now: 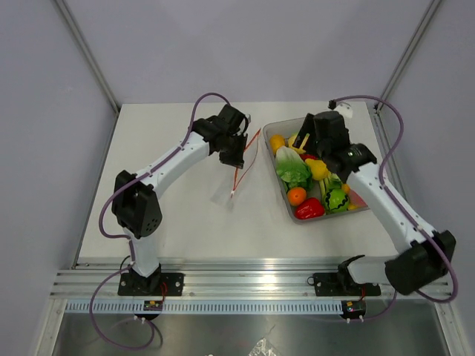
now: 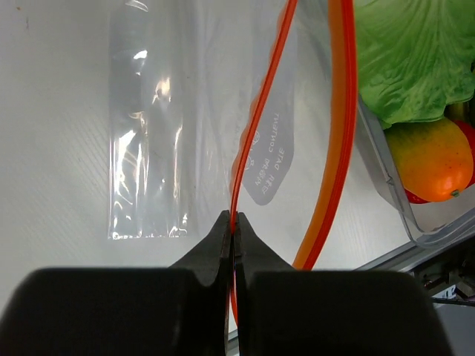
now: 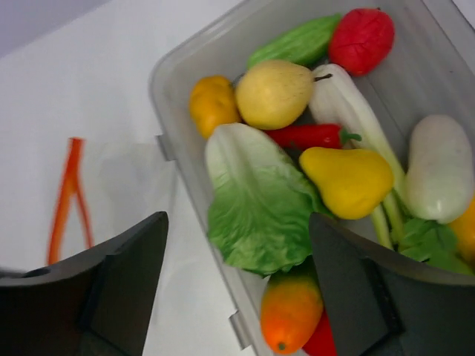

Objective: Place the food in the zip-top bag and seal the zipper
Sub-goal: Open the zipper of the food storage bag, then pick up the fake vegetable from the zipper food storage bag.

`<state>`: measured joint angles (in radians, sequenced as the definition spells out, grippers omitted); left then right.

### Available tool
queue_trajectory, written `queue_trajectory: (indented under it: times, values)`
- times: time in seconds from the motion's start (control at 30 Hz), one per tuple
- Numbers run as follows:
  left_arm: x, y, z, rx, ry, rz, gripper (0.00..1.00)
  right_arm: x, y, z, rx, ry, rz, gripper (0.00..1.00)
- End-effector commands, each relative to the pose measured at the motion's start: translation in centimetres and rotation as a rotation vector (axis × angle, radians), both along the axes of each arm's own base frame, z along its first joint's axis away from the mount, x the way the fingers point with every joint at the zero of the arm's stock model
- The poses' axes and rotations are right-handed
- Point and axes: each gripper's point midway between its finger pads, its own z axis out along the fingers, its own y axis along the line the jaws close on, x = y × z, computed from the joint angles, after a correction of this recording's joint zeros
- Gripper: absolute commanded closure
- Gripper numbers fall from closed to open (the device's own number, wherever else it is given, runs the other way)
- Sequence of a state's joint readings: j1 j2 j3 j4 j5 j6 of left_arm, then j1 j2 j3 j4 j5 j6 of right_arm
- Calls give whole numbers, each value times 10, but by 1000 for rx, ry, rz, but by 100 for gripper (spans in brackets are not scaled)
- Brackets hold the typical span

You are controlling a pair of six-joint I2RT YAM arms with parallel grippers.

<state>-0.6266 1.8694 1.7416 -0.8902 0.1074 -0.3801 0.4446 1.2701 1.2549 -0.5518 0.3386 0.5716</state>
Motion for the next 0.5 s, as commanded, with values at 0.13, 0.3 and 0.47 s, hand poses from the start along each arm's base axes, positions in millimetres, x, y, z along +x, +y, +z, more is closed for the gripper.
queue_trajectory:
  times: [0.13,0.3,0.47]
  values:
    - [11,-5,38,-46,-98,-5,100,49,11,-71,-256,310,203,2]
    - [9,-8,46,-72,-102,-16,100,63,29,-112,-274,400,320,1]
    - [8,-9,44,-72,-98,-23,100,62,35,-146,-279,472,361,1]
